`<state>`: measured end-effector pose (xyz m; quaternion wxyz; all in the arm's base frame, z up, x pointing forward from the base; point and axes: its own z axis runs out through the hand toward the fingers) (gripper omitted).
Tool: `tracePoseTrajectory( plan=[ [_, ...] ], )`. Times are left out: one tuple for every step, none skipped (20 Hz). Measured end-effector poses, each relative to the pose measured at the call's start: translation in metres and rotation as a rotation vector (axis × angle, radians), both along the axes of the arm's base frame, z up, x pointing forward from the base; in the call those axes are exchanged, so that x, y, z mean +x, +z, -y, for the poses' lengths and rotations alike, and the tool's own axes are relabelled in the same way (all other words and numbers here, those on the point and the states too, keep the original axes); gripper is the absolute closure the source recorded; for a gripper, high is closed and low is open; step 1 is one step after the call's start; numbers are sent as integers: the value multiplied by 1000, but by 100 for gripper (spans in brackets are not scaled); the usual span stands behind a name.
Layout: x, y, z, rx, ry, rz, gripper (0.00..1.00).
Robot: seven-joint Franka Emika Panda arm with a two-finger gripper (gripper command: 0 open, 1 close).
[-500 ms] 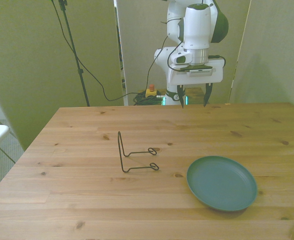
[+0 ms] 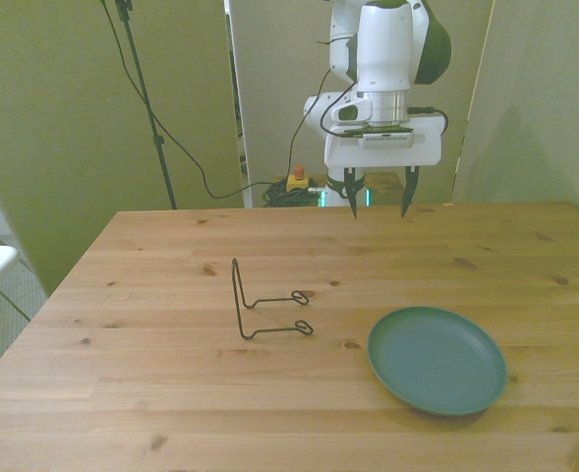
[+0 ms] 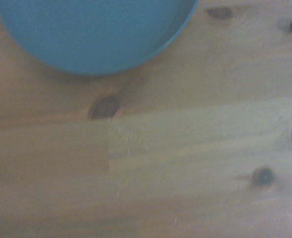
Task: Load the plate
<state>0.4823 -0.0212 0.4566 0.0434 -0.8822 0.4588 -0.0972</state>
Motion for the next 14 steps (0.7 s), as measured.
tracePoseTrajectory(
  plan=[
    [14, 1, 5, -3, -15, 4, 0],
    [27, 1, 10, -4, -29, 9, 0],
    [41, 2, 17, -7, -44, 14, 0],
    [55, 5, 24, -8, -60, 21, 0],
    [68, 7, 31, -7, -73, 28, 0],
    [79, 8, 37, -6, -82, 31, 0],
    [89, 10, 40, -6, -87, 33, 0],
    [96, 11, 41, -4, -87, 26, 0],
    [100, 17, 36, -3, -78, 9, 0],
    [101, 17, 37, -3, -78, 9, 0],
    [101, 16, 37, -3, -80, 8, 0],
    [102, 14, 38, -2, -83, 6, 0],
    [105, 12, 39, 1, -91, 4, 0],
    [110, 10, 40, 8, -104, -1, 0]
  ],
)
